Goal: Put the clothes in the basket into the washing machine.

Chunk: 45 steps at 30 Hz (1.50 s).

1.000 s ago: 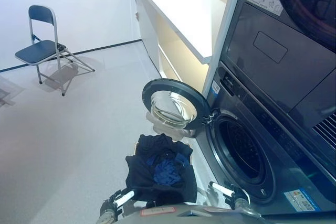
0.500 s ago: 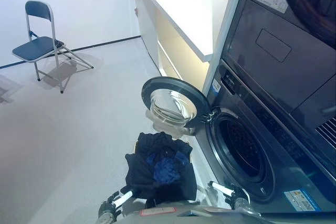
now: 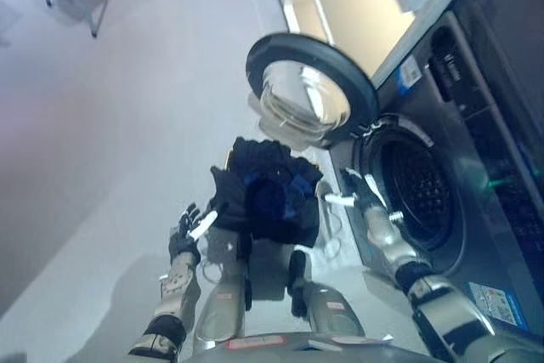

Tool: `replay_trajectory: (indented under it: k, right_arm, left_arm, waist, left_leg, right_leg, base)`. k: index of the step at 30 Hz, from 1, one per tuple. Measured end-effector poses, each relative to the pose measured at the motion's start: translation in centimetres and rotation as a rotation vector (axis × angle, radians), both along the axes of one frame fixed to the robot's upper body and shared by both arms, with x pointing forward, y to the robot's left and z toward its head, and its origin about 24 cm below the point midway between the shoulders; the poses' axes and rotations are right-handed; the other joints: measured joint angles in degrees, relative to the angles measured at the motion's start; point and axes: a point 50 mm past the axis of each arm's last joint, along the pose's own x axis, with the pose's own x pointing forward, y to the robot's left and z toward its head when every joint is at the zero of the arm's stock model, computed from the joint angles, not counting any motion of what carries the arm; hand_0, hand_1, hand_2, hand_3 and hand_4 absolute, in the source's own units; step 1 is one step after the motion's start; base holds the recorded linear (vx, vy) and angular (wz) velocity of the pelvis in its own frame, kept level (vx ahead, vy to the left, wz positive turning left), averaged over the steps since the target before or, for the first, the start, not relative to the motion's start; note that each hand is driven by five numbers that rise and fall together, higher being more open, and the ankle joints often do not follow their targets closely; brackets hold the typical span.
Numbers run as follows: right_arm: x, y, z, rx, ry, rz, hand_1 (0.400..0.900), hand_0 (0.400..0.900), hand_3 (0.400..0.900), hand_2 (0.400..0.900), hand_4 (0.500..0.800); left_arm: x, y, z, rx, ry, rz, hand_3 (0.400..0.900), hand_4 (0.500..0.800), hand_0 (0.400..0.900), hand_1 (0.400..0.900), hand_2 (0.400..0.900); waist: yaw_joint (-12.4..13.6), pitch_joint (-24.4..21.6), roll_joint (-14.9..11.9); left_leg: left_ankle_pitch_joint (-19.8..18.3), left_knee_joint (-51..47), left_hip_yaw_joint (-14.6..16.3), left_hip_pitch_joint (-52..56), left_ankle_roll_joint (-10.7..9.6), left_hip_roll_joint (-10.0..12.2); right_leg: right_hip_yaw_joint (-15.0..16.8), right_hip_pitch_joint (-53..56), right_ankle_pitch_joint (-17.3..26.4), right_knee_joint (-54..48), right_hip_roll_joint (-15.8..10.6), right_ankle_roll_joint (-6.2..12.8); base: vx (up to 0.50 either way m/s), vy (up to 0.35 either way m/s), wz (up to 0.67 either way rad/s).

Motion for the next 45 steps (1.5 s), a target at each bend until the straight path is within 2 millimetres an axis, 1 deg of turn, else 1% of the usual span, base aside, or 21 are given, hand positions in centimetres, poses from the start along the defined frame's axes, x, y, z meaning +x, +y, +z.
replay_trajectory:
  k: [1, 3, 5, 7, 8, 10, 13, 14, 17, 20, 22, 25, 30, 32, 33, 34, 35, 38, 40, 42, 45]
  right_arm:
    - [0.9, 0.6, 1.0, -0.030, -0.034, 0.037, 0.900, 0.900, 0.900, 0.900, 0.800]
    - [2.2, 1.9, 2.6, -0.086, -0.083, 0.101, 0.900, 0.900, 0.900, 0.900, 0.800]
    - [3.7, 3.0, 4.9, -0.161, -0.165, 0.178, 0.900, 0.900, 0.900, 0.900, 0.800]
    - [4.8, 4.1, 6.7, -0.214, -0.229, 0.226, 0.900, 0.900, 0.900, 0.900, 0.800]
    - [5.2, 4.4, 7.4, -0.228, -0.250, 0.238, 0.900, 0.900, 0.900, 0.900, 0.800]
    - [5.6, 5.1, 8.2, -0.264, -0.273, 0.268, 0.900, 0.900, 0.900, 0.900, 0.800]
    - [6.5, 5.4, 9.7, -0.340, -0.321, 0.285, 0.900, 0.900, 0.900, 0.900, 0.800]
    - [6.6, 5.4, 10.0, -0.350, -0.328, 0.283, 0.900, 0.900, 0.900, 0.900, 0.800]
    - [7.3, 5.3, 11.1, -0.404, -0.368, 0.267, 0.900, 0.900, 0.900, 0.900, 0.800]
    - [7.6, 4.8, 11.2, -0.461, -0.365, 0.242, 0.900, 0.900, 0.900, 0.900, 0.800]
    - [7.9, 4.3, 11.7, -0.492, -0.377, 0.212, 0.900, 0.900, 0.900, 0.900, 0.800]
    - [8.2, 3.6, 12.0, -0.514, -0.372, 0.170, 0.900, 0.900, 0.900, 0.900, 0.800]
    - [8.6, 3.4, 12.8, -0.530, -0.399, 0.135, 0.900, 0.900, 0.900, 0.900, 0.800]
    - [8.7, 3.1, 13.2, -0.532, -0.409, 0.114, 0.900, 0.900, 0.900, 0.900, 0.800]
    - [8.8, 2.9, 13.4, -0.539, -0.410, 0.098, 0.900, 0.900, 0.900, 0.900, 0.800]
    - [9.0, 2.6, 13.7, -0.546, -0.415, 0.080, 0.900, 0.900, 0.900, 0.900, 0.800]
    - [9.2, 2.5, 14.3, -0.543, -0.435, 0.059, 0.900, 0.900, 0.900, 0.900, 0.800]
    - [9.7, 2.3, 16.4, -0.520, -0.490, 0.007, 0.900, 0.900, 0.900, 0.900, 0.800]
    - [10.0, 1.7, 17.4, -0.521, -0.510, -0.032, 0.900, 0.900, 0.900, 0.900, 0.800]
    - [10.1, 1.2, 17.9, -0.527, -0.508, -0.065, 0.900, 0.900, 0.900, 0.900, 0.800]
    - [10.0, 0.8, 17.9, -0.537, -0.503, -0.083, 0.900, 0.900, 0.900, 0.900, 0.800]
  left_arm:
    - [0.7, -0.1, 0.6, 0.001, -0.031, -0.003, 0.900, 0.800, 0.900, 0.900, 0.900]
    - [1.5, -0.5, 1.4, 0.006, -0.067, -0.017, 0.900, 0.800, 0.900, 0.900, 0.900]
    - [2.6, -0.7, 3.2, 0.014, -0.156, -0.029, 0.900, 0.800, 0.900, 0.900, 0.900]
    - [3.9, -1.0, 4.9, 0.024, -0.230, -0.048, 0.900, 0.800, 0.900, 0.900, 0.900]
    - [4.5, -1.3, 5.5, 0.027, -0.251, -0.057, 0.900, 0.800, 0.900, 0.900, 0.900]
    - [5.2, -1.6, 6.7, 0.030, -0.304, -0.068, 0.900, 0.800, 0.900, 0.900, 0.900]
    - [6.7, -2.6, 9.1, 0.057, -0.402, -0.116, 0.900, 0.800, 0.900, 0.900, 0.900]
    - [7.1, -2.8, 9.6, 0.062, -0.419, -0.124, 0.900, 0.800, 0.900, 0.900, 0.900]
    - [7.7, -3.8, 11.2, 0.076, -0.488, -0.157, 0.900, 0.800, 0.900, 0.900, 0.900]
    - [8.4, -4.6, 12.4, 0.099, -0.531, -0.180, 0.900, 0.800, 0.900, 0.900, 0.900]
    - [8.6, -5.3, 13.4, 0.103, -0.575, -0.200, 0.900, 0.800, 0.900, 0.900, 0.900]
    - [9.0, -5.7, 14.5, 0.101, -0.614, -0.205, 0.900, 0.800, 0.900, 0.900, 0.900]
    - [9.1, -5.8, 16.4, 0.124, -0.693, -0.207, 0.900, 0.800, 0.900, 0.900, 0.900]
    - [9.2, -6.0, 17.0, 0.125, -0.716, -0.212, 0.900, 0.800, 0.900, 0.900, 0.900]
    - [9.2, -6.0, 17.2, 0.127, -0.723, -0.211, 0.900, 0.800, 0.900, 0.900, 0.900]
    - [9.2, -6.0, 17.3, 0.126, -0.730, -0.213, 0.900, 0.800, 0.900, 0.900, 0.900]
    - [9.2, -6.1, 17.6, 0.125, -0.740, -0.214, 0.900, 0.800, 0.900, 0.900, 0.900]
    - [9.4, -6.1, 18.1, 0.134, -0.759, -0.211, 0.900, 0.800, 0.900, 0.900, 0.900]
    - [9.5, -6.4, 18.6, 0.133, -0.777, -0.223, 0.900, 0.800, 0.900, 0.900, 0.900]
    - [9.3, -6.7, 19.1, 0.126, -0.803, -0.237, 0.900, 0.800, 0.900, 0.900, 0.900]
    - [9.2, -7.0, 19.6, 0.120, -0.825, -0.246, 0.900, 0.800, 0.900, 0.900, 0.900]
  waist:
    - [0.44, 1.07, -0.42]
    - [2.30, 2.86, -1.11]
    - [2.53, 5.01, -1.45]
    - [3.53, 7.82, -1.73]
    - [4.18, 9.21, -1.65]
    - [4.55, 10.39, -1.74]
    - [4.77, 13.03, -1.85]
    - [4.85, 13.24, -1.93]
    - [4.94, 13.36, -2.04]
    - [5.22, 13.40, -2.04]
    - [5.49, 13.42, -2.06]
    - [5.95, 13.60, -2.04]
    - [6.15, 13.68, -1.91]
    - [6.82, 13.73, -1.82]
    - [7.16, 13.73, -1.81]
    - [7.23, 13.74, -1.81]
    - [7.32, 13.74, -1.81]
    - [7.98, 13.75, -1.78]
    - [8.30, 13.76, -1.76]
    - [9.14, 13.76, -1.76]
    - [10.19, 13.76, -1.75]
  left_leg:
    - [0.32, -0.04, -0.32, -1.36, -0.27, -0.01]
    - [1.03, 0.17, -0.51, -3.67, -0.26, -0.26]
    - [1.40, 1.24, -1.52, -7.43, -0.87, -0.75]
    - [1.93, 2.41, -2.29, -9.98, -0.78, -0.96]
    - [2.13, 2.56, -2.47, -10.38, -0.83, -0.99]
    - [2.34, 3.22, -3.09, -12.40, -1.02, -1.08]
    - [2.41, 5.68, -4.29, -15.73, -1.33, -1.36]
    - [2.41, 5.86, -4.48, -16.76, -1.45, -1.38]
    - [2.62, 7.10, -4.85, -20.72, -1.71, -1.86]
    - [2.75, 9.28, -5.14, -24.31, -1.59, -2.25]
    - [2.37, 11.01, -5.26, -27.17, -1.94, -2.87]
    - [2.29, 13.42, -5.28, -30.81, -1.86, -3.53]
    - [1.77, 18.00, -5.18, -37.00, -1.37, -5.00]
    - [1.84, 19.38, -5.15, -39.16, -1.39, -5.43]
    - [1.24, 20.80, -5.09, -40.42, -1.34, -5.86]
    - [0.94, 22.22, -4.97, -41.70, -1.24, -6.40]
    - [0.75, 23.31, -5.08, -42.87, -1.31, -6.92]
    - [0.26, 26.10, -4.84, -46.30, -1.32, -7.34]
    - [0.21, 26.98, -4.49, -47.89, -1.35, -8.08]
    - [0.20, 27.36, -4.12, -49.11, -1.35, -8.18]
    - [0.11, 27.82, -4.11, -50.21, -1.49, -8.18]
  right_leg:
    - [-0.18, -2.24, -0.56, 2.04, -0.29, -0.32]
    - [-0.41, -6.11, -2.03, 6.15, -0.95, -0.63]
    - [-1.30, -10.53, -3.15, 9.84, -1.78, -1.17]
    - [-1.74, -13.34, -3.82, 12.27, -2.18, -1.63]
    - [-1.87, -13.81, -3.91, 12.85, -2.25, -1.75]
    - [-2.35, -15.63, -4.14, 13.79, -2.37, -1.91]
    - [-3.01, -18.20, -4.34, 15.67, -2.60, -2.22]
    - [-3.05, -19.09, -4.44, 15.97, -2.61, -2.35]
    - [-3.05, -23.49, -4.72, 18.20, -3.23, -2.56]
    - [-3.13, -26.59, -4.76, 20.00, -3.53, -2.58]
    - [-3.10, -29.61, -5.24, 22.14, -4.29, -2.74]
    - [-3.09, -33.14, -5.53, 24.82, -5.15, -2.83]
    - [-2.96, -39.31, -6.63, 29.85, -7.08, -2.97]
    - [-2.88, -41.50, -6.99, 31.58, -7.66, -3.07]
    - [-2.73, -42.61, -7.83, 33.04, -8.18, -2.97]
    - [-2.61, -43.88, -8.51, 34.80, -8.90, -3.54]
    - [-2.53, -45.21, -9.06, 36.04, -9.43, -3.69]
    - [-2.18, -48.41, -9.52, 38.82, -10.03, -3.70]
    - [-1.67, -50.57, -10.19, 40.85, -10.97, -4.12]
    - [-1.35, -52.02, -10.33, 41.71, -11.28, -4.31]
    - [-1.29, -53.22, -10.44, 42.37, -11.35, -4.47]
  base:
    - [-0.13, -0.026, 0.15]
    - [-0.12, -0.023, 0.18]
    - [-0.11, -0.017, 0.11]
    - [-0.09, -0.027, 0.12]
    - [-0.07, -0.042, 0.16]
    - [-0.08, -0.036, 0.15]
    - [-0.06, -0.026, 0.11]
    - [-0.05, -0.004, 0.09]
    - [-0.04, 0.001, 0.07]
    - [-0.05, 0.014, 0.07]
    - [-0.05, 0.032, 0.06]
    - [-0.04, 0.032, 0.06]
    - [-0.05, 0.027, 0.06]
    - [0.05, 0.016, 0.13]
    - [0.05, 0.020, 0.10]
    - [-0.03, 0.034, 0.03]
    - [-0.04, 0.047, 0.06]
    - [-0.03, 0.032, 0.09]
    - [-0.03, 0.027, 0.10]
    - [-0.02, 0.016, 0.08]
    - [0.00, 0.001, 0.04]
